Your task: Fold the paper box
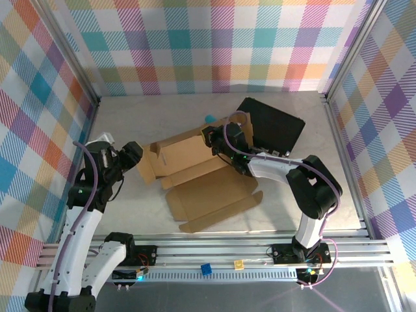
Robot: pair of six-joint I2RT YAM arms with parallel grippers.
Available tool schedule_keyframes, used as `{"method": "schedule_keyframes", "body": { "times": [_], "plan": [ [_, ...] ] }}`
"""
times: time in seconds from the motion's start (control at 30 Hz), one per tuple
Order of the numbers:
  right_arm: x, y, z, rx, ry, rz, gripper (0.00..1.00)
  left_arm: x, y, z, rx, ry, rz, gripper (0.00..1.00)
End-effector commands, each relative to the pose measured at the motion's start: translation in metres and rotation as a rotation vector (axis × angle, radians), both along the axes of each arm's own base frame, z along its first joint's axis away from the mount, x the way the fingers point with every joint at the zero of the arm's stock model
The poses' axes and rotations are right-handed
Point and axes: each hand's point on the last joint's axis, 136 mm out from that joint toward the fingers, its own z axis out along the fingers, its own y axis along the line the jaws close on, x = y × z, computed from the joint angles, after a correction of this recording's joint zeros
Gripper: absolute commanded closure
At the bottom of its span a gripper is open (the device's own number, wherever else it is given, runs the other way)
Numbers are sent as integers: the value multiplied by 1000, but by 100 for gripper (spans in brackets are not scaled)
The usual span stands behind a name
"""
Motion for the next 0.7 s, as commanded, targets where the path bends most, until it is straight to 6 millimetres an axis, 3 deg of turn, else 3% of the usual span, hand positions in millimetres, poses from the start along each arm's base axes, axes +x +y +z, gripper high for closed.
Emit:
{"method": "schedule_keyframes", "body": {
  "times": [0.0, 0.17, 0.37, 0.53, 0.67],
  "plan": [
    [1, 15, 46, 101, -191, 70, 100, 1, 17, -16, -24, 79, 99, 36],
    [7, 25, 49, 142, -235, 106, 100, 19, 33, -2, -48, 51, 166, 36],
    [-5, 20, 21, 134, -215, 144, 100, 29, 42, 9, -23, 54, 184, 35],
    [-6, 14, 12, 162, -231, 144, 100, 25, 43, -2, -19, 76, 175, 35],
    [-5, 13, 9, 153, -230, 167, 100, 21, 43, -22, 18, 129, 132, 37]
  ]
}}
